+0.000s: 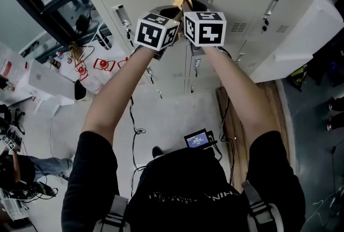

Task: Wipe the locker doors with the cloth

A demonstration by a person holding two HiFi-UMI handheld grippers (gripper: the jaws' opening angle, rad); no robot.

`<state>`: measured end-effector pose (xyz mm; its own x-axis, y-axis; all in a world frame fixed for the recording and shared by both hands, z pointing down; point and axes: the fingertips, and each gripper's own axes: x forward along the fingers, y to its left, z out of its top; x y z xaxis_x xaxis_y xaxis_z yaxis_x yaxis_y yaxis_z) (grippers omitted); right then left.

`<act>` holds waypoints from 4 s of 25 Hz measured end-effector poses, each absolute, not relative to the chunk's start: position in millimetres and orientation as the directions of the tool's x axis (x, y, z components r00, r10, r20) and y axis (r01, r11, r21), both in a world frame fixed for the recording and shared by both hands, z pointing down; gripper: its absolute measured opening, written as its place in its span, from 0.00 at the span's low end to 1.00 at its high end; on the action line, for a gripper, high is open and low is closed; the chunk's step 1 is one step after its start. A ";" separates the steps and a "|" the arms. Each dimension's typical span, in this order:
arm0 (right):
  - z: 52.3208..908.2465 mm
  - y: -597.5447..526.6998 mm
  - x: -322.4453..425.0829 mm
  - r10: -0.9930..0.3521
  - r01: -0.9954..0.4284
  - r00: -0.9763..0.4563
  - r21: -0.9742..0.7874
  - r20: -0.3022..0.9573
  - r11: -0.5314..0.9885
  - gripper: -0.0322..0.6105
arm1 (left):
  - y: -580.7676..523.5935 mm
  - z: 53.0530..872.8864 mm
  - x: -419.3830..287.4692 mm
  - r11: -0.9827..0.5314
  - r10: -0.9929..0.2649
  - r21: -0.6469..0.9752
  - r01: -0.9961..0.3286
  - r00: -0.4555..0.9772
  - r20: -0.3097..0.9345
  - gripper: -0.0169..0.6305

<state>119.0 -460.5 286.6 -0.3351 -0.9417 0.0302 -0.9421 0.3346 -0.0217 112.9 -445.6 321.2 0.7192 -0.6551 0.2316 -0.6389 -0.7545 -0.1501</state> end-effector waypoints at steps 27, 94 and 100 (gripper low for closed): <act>274.3 -424.8 112.0 -0.925 -0.925 -0.379 -0.025 0.000 0.379 0.13 | -408.7 308.1 106.3 -0.714 -0.700 -0.172 -0.678 0.691 0.179 0.06; 380.5 -460.6 -11.3 -0.872 -0.883 -0.460 0.014 0.167 0.469 0.13 | -428.9 411.7 -10.2 -0.663 -0.733 -0.084 -0.744 0.623 0.274 0.06; 379.9 -461.2 30.6 -0.896 -0.908 -0.411 0.016 0.169 0.419 0.13 | -428.5 410.7 29.2 -0.700 -0.701 -0.084 -0.710 0.659 0.273 0.06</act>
<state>30.6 -461.2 379.9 -0.4111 -0.8958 0.1689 -0.9076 0.4195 0.0159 29.2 -428.5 410.7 0.6588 -0.7011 0.2728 -0.7097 -0.6995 -0.0839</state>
